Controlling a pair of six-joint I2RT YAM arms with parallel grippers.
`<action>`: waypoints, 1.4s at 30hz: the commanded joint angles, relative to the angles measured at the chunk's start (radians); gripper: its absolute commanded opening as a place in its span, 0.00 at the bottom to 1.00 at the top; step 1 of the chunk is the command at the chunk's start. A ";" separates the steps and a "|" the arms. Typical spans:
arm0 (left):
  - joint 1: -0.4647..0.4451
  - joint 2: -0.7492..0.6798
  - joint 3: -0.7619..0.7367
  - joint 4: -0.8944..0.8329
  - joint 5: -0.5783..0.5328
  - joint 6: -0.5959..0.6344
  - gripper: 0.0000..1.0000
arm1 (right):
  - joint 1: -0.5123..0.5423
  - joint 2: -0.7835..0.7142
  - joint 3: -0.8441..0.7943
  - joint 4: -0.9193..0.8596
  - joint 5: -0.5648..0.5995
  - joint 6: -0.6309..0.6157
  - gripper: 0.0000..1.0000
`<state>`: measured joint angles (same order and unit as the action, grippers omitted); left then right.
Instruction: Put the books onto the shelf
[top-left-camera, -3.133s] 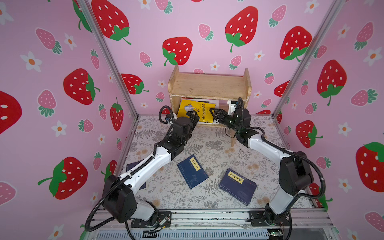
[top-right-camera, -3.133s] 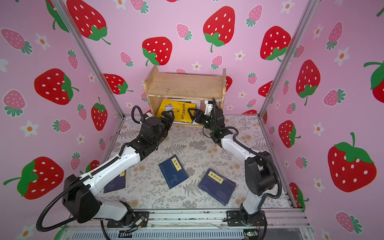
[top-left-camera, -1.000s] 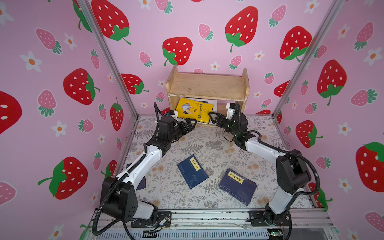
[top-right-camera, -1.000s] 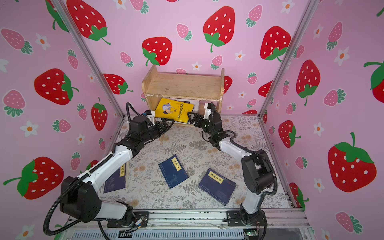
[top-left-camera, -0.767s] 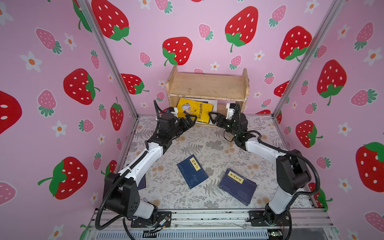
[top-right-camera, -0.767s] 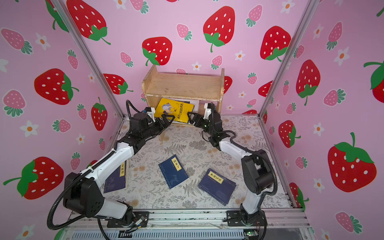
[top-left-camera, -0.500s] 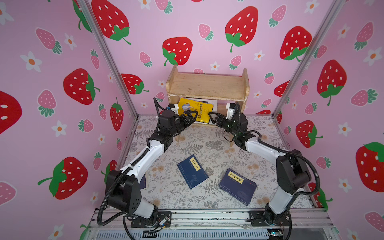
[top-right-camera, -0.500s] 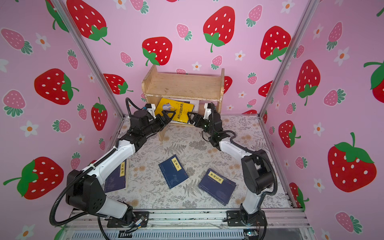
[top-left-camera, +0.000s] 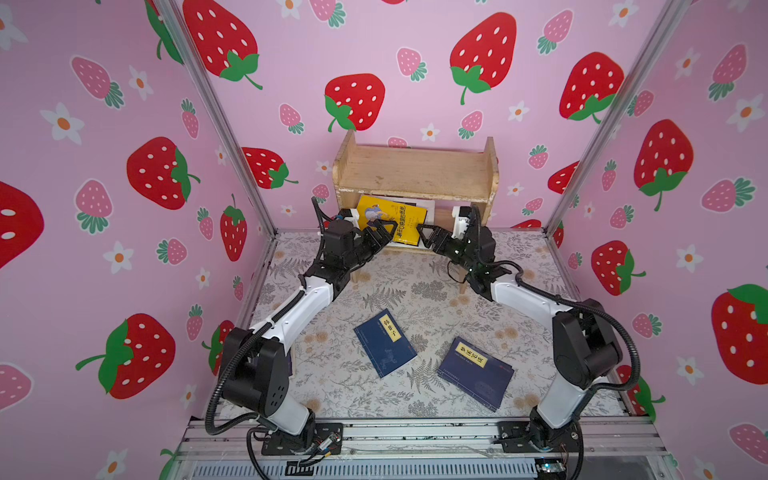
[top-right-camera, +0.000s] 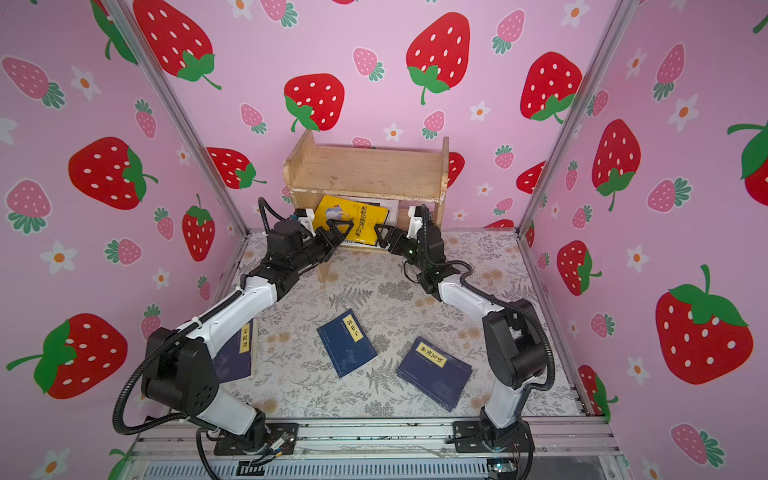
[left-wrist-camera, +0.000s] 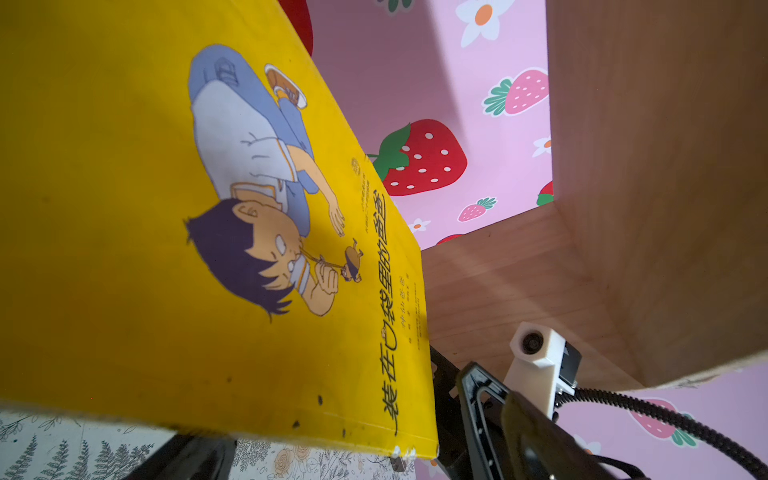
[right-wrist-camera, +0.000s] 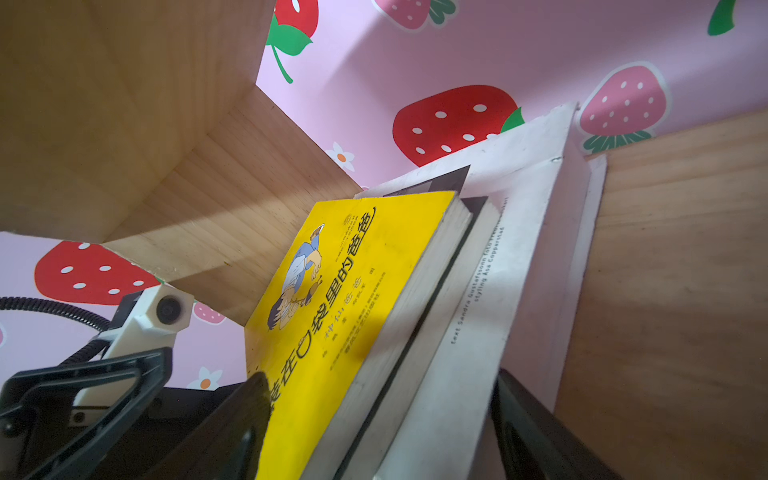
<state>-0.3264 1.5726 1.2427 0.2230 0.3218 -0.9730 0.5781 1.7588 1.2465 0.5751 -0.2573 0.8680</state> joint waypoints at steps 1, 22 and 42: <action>-0.007 -0.012 0.049 0.065 -0.007 -0.016 0.99 | 0.030 -0.024 0.042 0.037 -0.061 0.003 0.84; -0.010 -0.068 0.069 -0.084 -0.047 -0.034 1.00 | 0.031 -0.025 0.051 0.032 -0.056 -0.002 0.84; -0.010 0.026 0.100 0.008 -0.046 -0.092 1.00 | 0.031 -0.024 0.056 0.032 -0.073 0.000 0.84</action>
<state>-0.3321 1.5921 1.3006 0.1745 0.2878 -1.0485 0.5781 1.7588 1.2564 0.5591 -0.2588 0.8661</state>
